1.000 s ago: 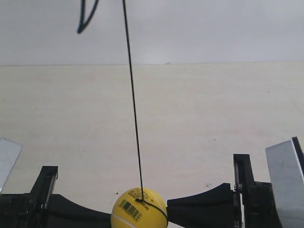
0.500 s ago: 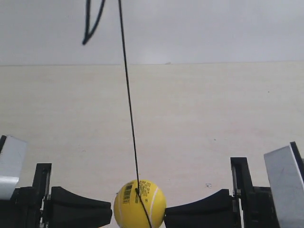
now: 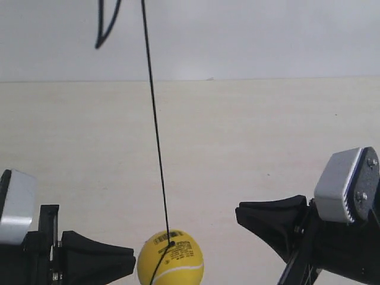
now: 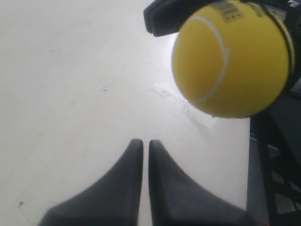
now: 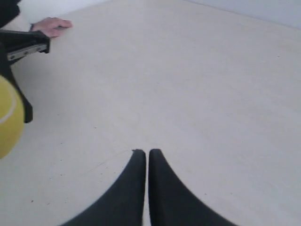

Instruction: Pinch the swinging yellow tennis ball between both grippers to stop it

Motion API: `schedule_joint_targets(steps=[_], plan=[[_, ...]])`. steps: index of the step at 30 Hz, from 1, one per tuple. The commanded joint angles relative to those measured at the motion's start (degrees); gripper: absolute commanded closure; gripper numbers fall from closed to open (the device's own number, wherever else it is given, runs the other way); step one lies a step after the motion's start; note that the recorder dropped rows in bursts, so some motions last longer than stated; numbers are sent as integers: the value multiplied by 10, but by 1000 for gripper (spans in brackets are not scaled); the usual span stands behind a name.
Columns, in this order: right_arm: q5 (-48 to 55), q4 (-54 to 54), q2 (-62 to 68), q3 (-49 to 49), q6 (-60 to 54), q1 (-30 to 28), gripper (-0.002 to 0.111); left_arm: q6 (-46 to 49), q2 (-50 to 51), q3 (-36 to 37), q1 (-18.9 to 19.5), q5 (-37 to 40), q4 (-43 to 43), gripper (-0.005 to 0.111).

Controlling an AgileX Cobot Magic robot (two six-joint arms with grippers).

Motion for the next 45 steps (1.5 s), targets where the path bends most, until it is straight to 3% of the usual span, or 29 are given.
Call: schedule_joint_targets(steps=[1, 11, 20, 25, 35, 45], plan=[[14, 26, -1, -1, -15, 1, 108, 13, 1, 10, -2, 24, -58, 102], [134, 173, -76, -1, -93, 1, 108, 38, -109, 10, -2, 204, -276, 102], [178, 312, -210, 0, -144, 1, 108, 163, -299, -18, -2, 294, -510, 102], [210, 326, -280, 0, -157, 1, 108, 167, -382, -45, -2, 343, -518, 102], [250, 331, -432, 0, -160, 1, 108, 167, -535, -106, -2, 517, -517, 102], [258, 331, -589, 0, -160, 1, 108, 167, -667, -124, -2, 578, -517, 102]])
